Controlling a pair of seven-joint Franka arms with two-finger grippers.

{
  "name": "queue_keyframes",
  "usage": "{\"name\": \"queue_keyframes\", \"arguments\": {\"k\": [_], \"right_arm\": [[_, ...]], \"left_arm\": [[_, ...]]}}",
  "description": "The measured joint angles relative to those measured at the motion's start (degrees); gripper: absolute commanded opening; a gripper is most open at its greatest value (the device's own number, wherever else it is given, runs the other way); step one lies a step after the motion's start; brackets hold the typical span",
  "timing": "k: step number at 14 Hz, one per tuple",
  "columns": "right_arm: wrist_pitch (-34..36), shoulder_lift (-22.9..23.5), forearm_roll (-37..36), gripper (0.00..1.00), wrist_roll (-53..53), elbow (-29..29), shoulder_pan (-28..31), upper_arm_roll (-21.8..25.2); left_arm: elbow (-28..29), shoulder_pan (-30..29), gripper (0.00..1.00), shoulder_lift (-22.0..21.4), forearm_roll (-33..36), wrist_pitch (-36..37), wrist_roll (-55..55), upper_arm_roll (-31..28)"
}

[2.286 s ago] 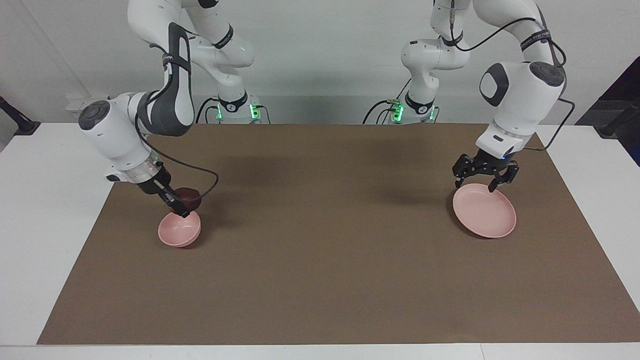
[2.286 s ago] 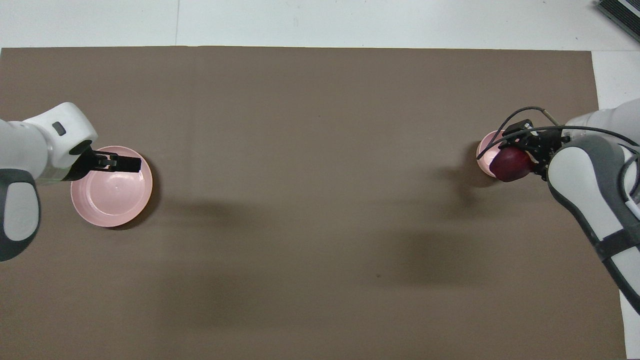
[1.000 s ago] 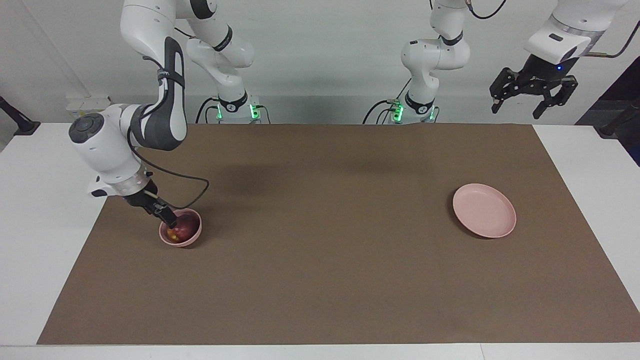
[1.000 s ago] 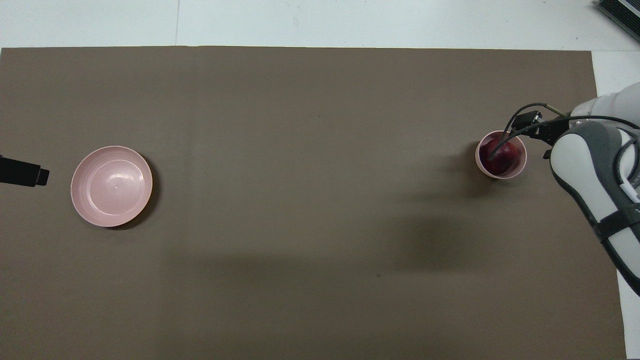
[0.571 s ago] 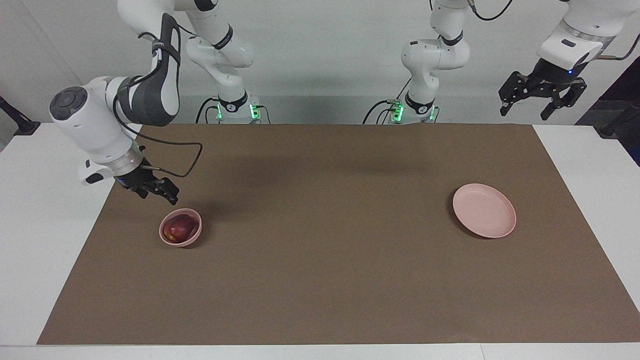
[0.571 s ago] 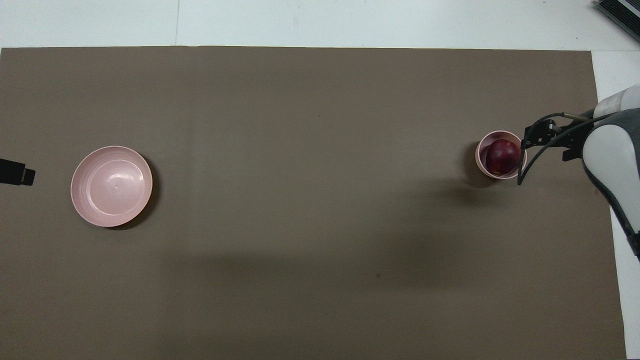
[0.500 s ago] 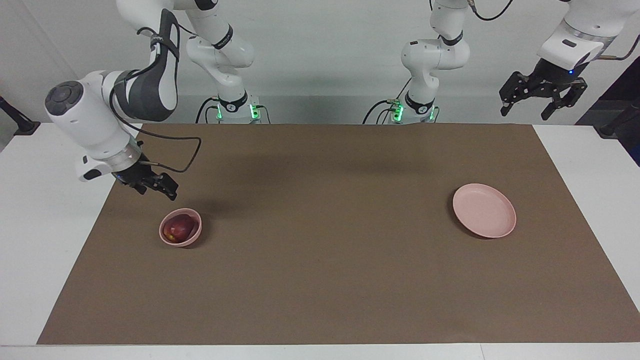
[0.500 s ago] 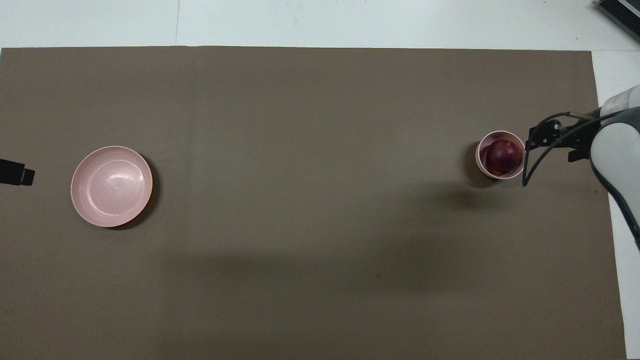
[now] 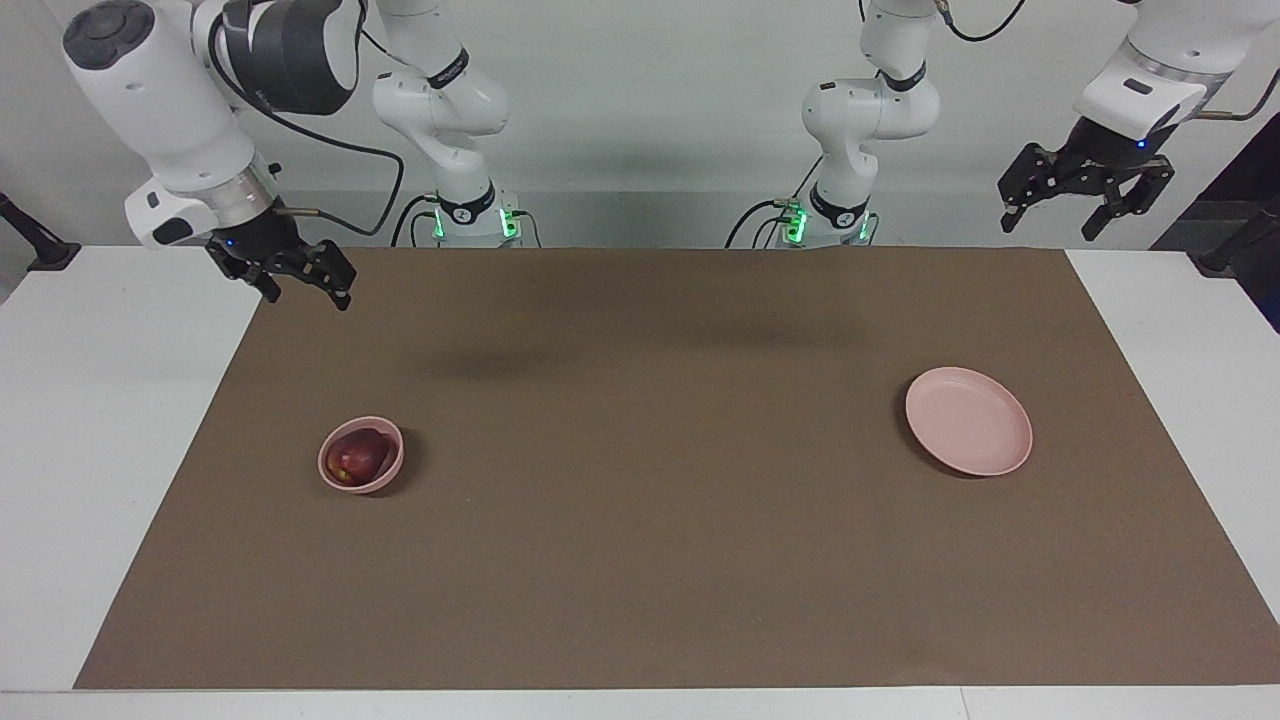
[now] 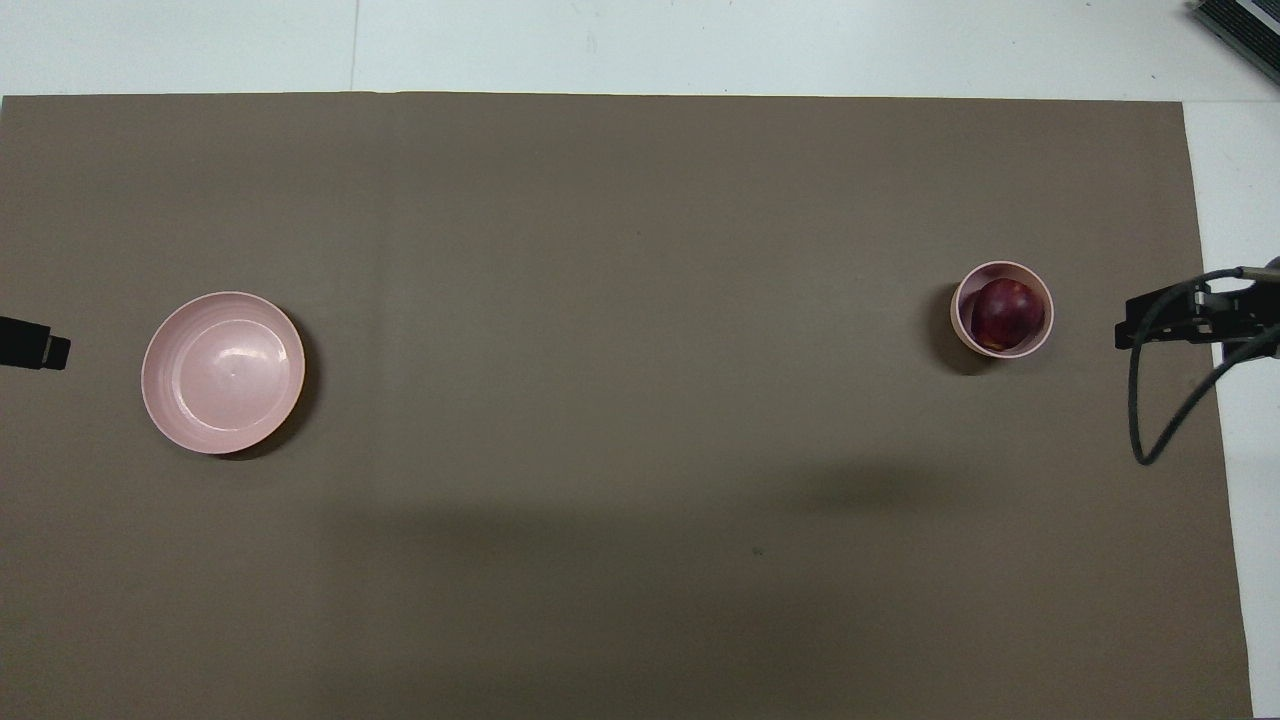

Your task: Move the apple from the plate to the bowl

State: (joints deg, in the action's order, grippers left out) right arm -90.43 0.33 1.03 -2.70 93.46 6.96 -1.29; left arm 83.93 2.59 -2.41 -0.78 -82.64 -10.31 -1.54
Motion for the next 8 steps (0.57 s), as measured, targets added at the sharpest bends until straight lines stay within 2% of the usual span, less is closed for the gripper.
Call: {"name": "queue_keyframes", "arguments": {"k": [8], "right_arm": [[0.8,-0.6,0.0,1.00,0.7,0.1,0.0,0.1]], "left_arm": [[0.0,0.0,1.00,0.0,0.0,-0.5,0.0,0.0]]}}
